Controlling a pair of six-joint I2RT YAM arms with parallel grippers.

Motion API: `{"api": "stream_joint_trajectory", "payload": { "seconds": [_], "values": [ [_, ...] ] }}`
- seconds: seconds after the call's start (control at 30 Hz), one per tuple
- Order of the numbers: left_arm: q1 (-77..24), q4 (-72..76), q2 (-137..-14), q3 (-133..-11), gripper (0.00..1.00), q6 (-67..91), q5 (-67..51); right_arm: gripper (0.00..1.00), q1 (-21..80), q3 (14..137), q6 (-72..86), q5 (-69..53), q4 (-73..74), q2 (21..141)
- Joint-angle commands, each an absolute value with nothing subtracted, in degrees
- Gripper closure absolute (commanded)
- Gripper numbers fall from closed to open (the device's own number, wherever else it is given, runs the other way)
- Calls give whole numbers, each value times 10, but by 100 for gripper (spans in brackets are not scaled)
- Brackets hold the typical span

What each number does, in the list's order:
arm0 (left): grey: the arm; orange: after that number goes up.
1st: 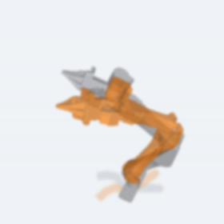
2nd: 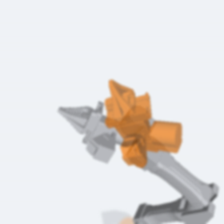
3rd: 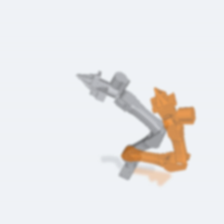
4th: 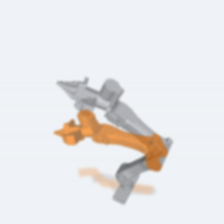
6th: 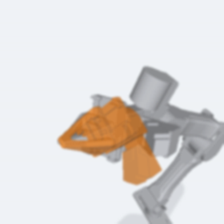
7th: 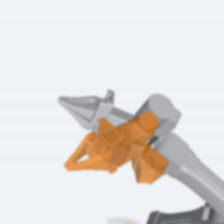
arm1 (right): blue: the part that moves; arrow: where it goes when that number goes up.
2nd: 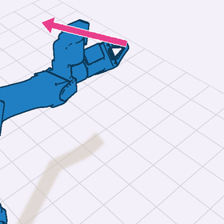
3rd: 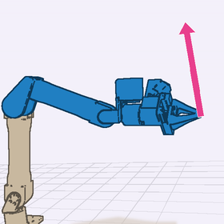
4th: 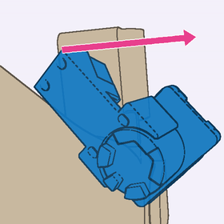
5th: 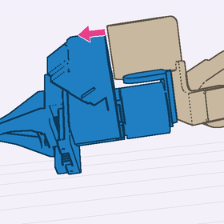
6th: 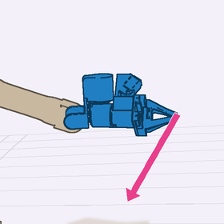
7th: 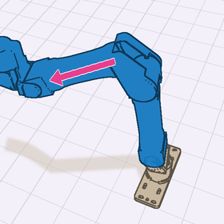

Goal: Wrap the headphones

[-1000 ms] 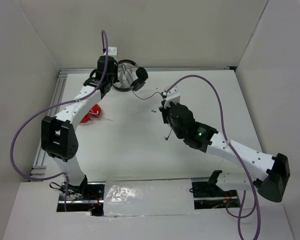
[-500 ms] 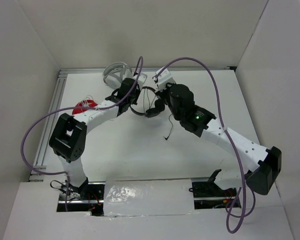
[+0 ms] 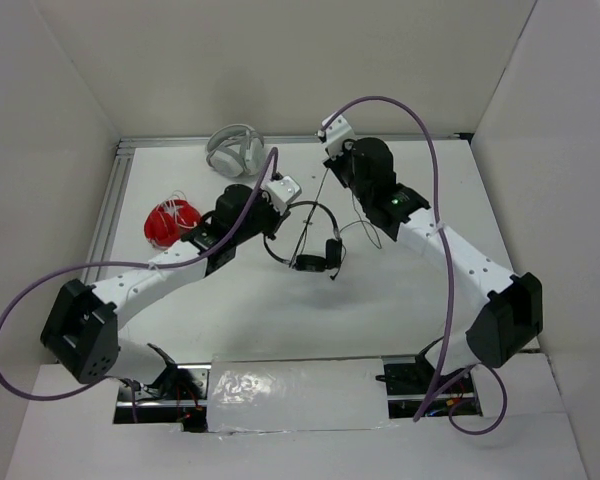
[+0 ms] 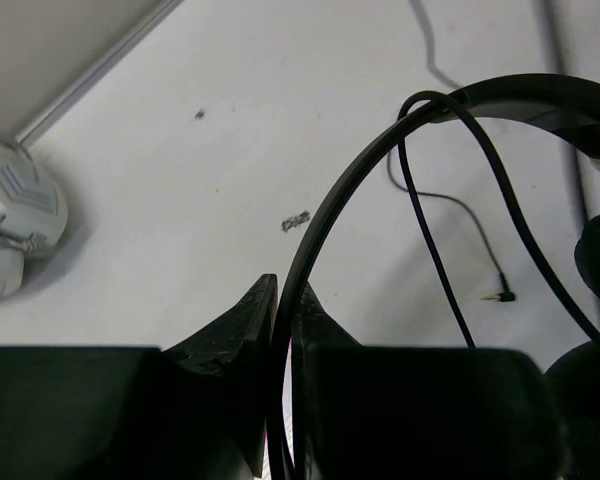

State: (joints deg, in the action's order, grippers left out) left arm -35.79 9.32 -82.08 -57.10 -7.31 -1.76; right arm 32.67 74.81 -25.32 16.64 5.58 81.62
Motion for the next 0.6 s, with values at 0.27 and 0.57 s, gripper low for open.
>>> {"api": "stream_joint_trajectory", "payload": {
  "seconds": [0.27, 0.57],
  "values": [
    [-371, 118, -715, -548, 100, -62, -93, 99, 262, 757, -190, 5, 40, 855],
    [-372, 115, -668, -576, 100, -50, -124, 95, 250, 725, -149, -93, 28, 878]
  ]
}}
